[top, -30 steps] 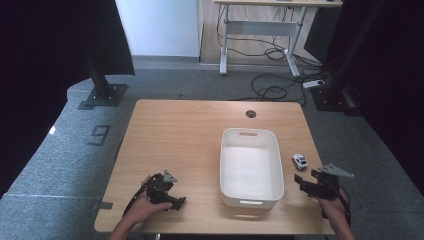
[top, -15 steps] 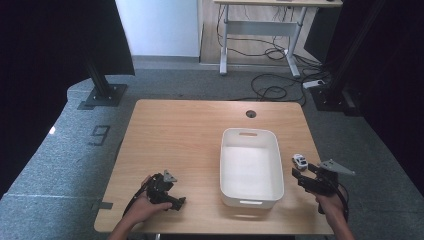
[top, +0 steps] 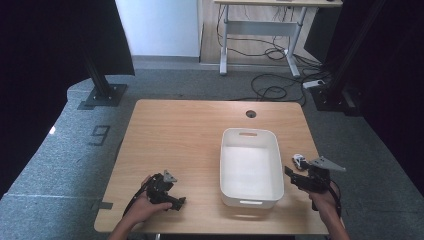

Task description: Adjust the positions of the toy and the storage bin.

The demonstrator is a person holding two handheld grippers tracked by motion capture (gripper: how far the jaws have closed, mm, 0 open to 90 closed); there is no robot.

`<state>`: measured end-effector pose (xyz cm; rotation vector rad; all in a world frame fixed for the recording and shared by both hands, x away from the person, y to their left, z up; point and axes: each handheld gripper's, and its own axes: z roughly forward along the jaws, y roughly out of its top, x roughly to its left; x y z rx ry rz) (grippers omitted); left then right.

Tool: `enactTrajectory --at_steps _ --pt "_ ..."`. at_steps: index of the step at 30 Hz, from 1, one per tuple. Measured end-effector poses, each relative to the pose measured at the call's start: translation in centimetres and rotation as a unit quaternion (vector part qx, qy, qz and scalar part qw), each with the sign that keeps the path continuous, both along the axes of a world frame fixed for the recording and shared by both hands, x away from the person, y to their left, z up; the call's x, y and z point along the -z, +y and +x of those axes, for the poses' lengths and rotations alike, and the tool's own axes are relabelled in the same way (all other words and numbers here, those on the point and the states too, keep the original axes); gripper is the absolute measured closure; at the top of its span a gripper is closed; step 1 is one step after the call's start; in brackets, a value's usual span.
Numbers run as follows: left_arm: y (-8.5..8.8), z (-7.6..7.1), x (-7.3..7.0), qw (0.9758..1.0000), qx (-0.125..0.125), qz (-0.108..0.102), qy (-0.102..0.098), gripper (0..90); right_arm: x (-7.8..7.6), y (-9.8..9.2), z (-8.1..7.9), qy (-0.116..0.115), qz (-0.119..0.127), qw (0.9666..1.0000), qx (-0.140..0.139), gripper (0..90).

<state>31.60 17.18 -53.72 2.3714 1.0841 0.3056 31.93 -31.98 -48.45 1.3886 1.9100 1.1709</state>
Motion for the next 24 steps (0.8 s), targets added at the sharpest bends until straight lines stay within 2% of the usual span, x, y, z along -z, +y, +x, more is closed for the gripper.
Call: enactTrajectory --at_steps 5,12,20,24 --pt "0.0 0.0 0.0 1.0 0.0 0.0 0.0 0.0 -0.1 0.5 0.2 -0.004 -0.002 1.0 -0.001 30.6" --pt "0.0 0.0 0.0 1.0 -0.002 -0.001 -0.001 0.0 -0.6 0.9 0.4 -0.015 0.007 0.9999 0.001 31.2" --pt "0.0 -0.1 0.0 1.0 -0.002 -0.001 -0.001 0.0 -0.3 1.8 1.0 -0.008 -0.003 0.9999 -0.01 31.3" --pt "0.0 -0.1 0.0 1.0 -0.003 -0.001 -0.002 0.0 0.0 2.1 1.3 -0.002 -0.008 0.9999 -0.011 34.3"
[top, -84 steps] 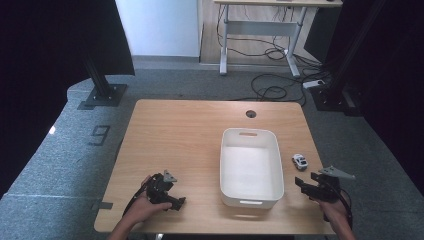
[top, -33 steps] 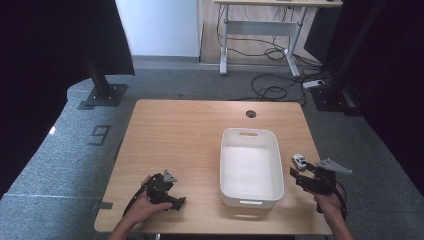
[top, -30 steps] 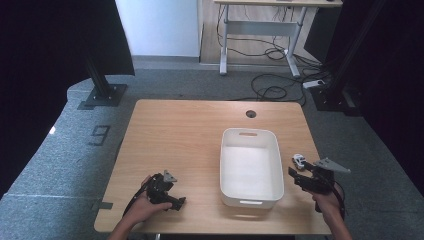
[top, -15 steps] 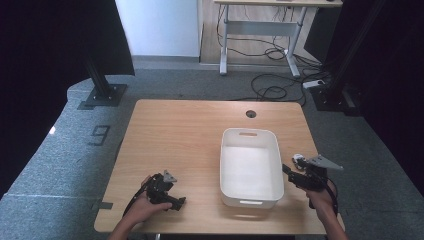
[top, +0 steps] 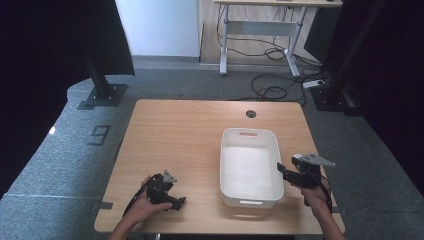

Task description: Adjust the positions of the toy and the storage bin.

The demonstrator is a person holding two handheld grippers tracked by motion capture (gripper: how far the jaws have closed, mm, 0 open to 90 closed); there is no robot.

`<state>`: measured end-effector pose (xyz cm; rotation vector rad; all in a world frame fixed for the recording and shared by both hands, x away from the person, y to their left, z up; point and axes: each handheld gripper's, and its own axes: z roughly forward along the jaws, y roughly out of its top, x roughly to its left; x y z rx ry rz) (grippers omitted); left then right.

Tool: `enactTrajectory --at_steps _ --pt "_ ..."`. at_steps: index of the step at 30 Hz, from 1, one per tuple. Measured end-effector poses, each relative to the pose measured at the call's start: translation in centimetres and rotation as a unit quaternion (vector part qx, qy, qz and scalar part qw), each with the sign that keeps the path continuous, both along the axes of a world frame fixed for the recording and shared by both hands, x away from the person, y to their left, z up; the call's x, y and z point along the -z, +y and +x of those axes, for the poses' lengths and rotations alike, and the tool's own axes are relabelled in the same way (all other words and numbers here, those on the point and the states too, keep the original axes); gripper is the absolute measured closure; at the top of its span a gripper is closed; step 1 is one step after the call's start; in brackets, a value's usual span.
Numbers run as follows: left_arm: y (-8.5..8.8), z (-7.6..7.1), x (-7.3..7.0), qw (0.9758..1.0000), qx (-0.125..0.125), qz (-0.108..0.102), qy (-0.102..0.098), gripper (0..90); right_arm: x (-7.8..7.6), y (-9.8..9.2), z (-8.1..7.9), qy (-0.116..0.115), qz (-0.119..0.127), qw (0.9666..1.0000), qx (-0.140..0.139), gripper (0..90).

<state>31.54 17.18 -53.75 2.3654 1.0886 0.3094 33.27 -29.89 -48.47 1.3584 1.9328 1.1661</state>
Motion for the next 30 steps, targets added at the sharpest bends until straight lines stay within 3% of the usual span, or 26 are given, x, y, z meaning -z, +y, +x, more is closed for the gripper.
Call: enactTrajectory --at_steps 11,15,25,30 --pt "0.0 0.0 0.0 1.0 0.0 0.0 -0.001 0.0 1.2 1.4 1.3 0.01 -0.038 0.9992 -0.009 38.8" --pt "0.0 0.0 0.0 1.0 0.0 0.0 -0.001 0.0 1.7 1.7 1.8 0.024 -0.046 0.9986 -0.008 39.0" --pt "0.0 0.0 0.0 1.0 -0.001 0.0 0.0 0.0 1.7 1.8 1.8 0.051 -0.01 0.9987 0.002 51.9" --pt "0.0 0.0 0.0 1.0 -0.001 0.0 0.0 0.0 1.6 1.9 1.7 0.064 0.017 0.9978 0.007 62.9"
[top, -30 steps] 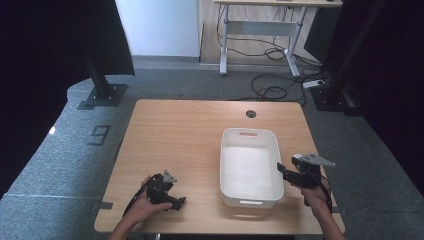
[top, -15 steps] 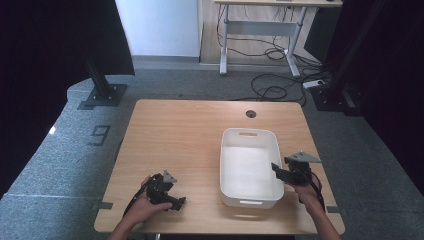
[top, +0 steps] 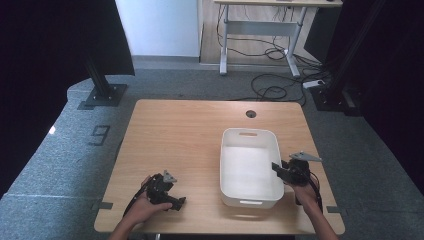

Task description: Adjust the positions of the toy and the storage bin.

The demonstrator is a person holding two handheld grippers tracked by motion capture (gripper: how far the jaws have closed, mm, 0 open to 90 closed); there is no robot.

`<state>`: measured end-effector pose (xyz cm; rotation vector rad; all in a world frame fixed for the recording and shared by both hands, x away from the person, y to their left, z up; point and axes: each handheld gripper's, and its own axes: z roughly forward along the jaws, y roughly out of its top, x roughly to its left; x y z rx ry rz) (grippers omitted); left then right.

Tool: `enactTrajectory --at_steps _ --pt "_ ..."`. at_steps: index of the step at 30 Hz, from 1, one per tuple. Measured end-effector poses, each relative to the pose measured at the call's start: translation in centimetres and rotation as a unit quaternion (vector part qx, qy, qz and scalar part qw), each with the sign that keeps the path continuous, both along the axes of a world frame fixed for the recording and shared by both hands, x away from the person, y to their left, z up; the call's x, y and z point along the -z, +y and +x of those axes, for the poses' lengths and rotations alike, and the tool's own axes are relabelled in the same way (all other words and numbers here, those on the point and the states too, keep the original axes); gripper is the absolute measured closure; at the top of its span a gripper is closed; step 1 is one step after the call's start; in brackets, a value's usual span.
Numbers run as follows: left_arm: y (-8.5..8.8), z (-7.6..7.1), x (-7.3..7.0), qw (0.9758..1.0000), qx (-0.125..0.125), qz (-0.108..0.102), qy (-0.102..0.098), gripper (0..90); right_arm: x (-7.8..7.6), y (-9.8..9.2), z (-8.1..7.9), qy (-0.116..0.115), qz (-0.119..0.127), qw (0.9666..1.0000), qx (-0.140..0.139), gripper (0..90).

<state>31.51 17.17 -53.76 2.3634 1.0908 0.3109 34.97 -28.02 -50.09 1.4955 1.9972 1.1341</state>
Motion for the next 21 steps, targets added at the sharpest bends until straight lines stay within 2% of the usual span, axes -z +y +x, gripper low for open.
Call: enactTrajectory --at_steps 4,21 --pt "0.0 0.0 0.0 1.0 0.0 0.0 0.0 0.0 0.01 0.01 -0.03 0.004 0.012 0.9999 -0.001 66.9" --pt "-0.03 0.02 0.01 1.0 0.001 0.0 0.0 0.0 -0.09 0.51 -0.24 0.008 0.014 0.9997 0.016 69.1"
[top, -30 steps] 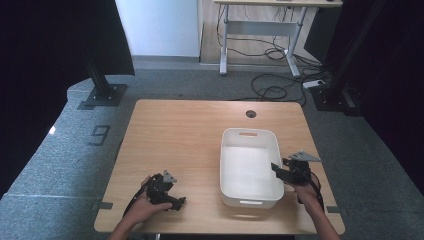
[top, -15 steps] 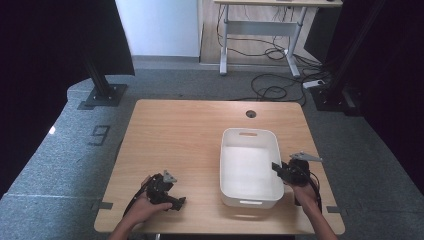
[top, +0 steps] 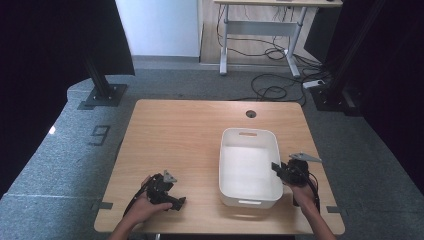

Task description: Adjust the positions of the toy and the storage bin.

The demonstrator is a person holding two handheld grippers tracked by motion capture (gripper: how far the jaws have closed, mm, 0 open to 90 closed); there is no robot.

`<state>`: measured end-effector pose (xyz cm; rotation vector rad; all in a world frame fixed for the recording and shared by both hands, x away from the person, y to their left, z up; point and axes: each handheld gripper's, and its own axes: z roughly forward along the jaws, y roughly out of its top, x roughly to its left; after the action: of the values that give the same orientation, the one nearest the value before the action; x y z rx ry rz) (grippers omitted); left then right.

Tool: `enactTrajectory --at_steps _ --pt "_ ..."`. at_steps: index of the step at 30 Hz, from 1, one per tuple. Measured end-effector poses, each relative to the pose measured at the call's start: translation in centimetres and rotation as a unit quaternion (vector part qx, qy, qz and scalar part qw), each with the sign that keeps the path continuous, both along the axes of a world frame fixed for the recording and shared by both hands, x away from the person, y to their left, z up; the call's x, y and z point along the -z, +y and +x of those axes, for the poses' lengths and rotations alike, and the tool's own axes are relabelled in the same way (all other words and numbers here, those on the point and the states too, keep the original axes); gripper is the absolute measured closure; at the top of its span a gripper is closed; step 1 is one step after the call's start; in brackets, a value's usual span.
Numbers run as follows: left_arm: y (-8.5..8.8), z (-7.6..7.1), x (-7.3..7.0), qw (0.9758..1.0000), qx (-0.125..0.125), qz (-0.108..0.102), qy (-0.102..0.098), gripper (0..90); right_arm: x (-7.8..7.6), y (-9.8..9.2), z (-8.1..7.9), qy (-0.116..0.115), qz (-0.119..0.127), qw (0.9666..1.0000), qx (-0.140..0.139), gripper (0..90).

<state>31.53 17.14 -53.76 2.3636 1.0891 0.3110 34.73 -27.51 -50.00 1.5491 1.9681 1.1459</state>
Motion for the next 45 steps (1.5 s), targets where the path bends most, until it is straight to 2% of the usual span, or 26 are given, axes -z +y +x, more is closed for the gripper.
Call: enactTrajectory --at_steps 16,24,32,45 --pt "0.0 0.0 0.0 1.0 0.0 0.0 0.0 0.0 0.0 0.2 0.0 -0.001 0.0 1.0 -0.001 69.2" --pt "0.0 0.0 0.0 1.0 0.0 0.0 0.0 0.0 -0.1 0.9 -0.1 -0.001 -0.009 0.9998 -0.016 70.0" --pt "0.0 0.0 0.0 1.0 0.0 0.0 -0.001 0.0 -0.2 1.8 -0.6 -0.001 -0.018 0.9998 -0.012 70.0" --pt "0.0 0.0 0.0 1.0 0.0 0.0 -0.001 0.0 -0.2 2.0 -0.9 0.0 -0.024 0.9995 -0.019 70.5"
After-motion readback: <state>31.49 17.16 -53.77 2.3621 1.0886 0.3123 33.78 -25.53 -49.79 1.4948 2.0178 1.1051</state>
